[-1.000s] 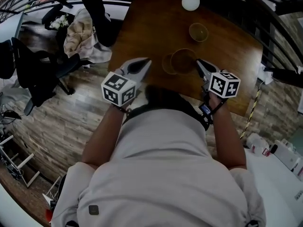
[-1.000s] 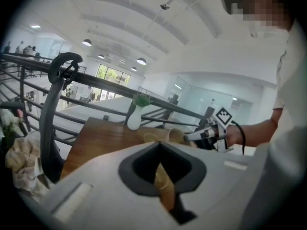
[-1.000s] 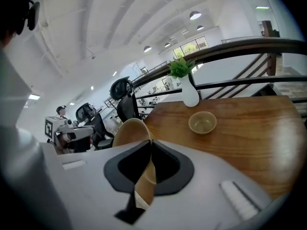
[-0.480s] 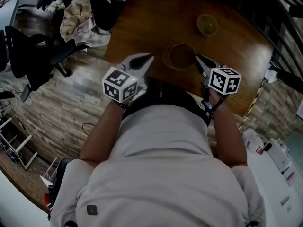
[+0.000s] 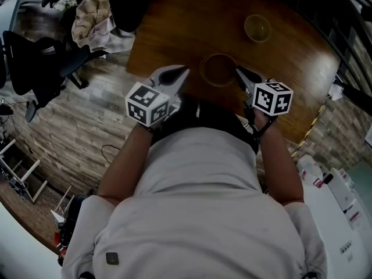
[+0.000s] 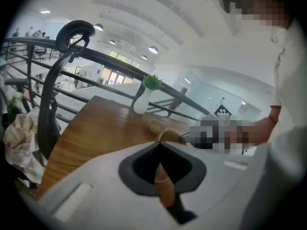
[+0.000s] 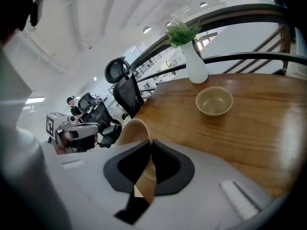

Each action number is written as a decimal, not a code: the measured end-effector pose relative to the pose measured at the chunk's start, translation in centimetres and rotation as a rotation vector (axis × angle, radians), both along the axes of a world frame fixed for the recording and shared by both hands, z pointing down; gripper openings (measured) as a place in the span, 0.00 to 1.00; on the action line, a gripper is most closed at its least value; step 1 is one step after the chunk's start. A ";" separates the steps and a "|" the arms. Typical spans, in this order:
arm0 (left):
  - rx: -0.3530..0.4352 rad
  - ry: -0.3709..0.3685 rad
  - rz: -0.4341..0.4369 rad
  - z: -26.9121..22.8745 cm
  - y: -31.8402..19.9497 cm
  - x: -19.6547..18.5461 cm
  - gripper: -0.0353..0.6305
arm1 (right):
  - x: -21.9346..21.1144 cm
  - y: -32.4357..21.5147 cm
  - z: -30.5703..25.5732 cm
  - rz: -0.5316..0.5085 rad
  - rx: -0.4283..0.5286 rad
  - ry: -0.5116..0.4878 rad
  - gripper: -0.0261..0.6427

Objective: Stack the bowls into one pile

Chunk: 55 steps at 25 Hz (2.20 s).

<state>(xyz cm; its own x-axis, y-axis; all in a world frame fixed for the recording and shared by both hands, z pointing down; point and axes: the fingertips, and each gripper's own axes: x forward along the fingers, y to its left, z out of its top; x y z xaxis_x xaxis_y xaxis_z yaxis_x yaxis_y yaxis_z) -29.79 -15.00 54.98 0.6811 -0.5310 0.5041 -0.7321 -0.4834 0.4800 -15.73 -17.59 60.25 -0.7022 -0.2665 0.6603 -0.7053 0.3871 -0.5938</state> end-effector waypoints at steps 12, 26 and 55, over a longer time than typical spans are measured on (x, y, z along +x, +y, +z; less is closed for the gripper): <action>-0.006 0.006 0.006 0.1 0.1 -0.4 0.06 | 0.6 0.0 1.3 0.026 -0.031 0.065 0.36; 0.053 0.030 0.040 -4.1 2.4 -1.4 0.06 | -0.1 2.2 -3.4 0.040 0.070 0.050 0.22; 0.226 0.104 0.058 -13.4 6.0 -4.5 0.06 | -1.3 6.4 -14.3 0.162 0.279 0.015 0.05</action>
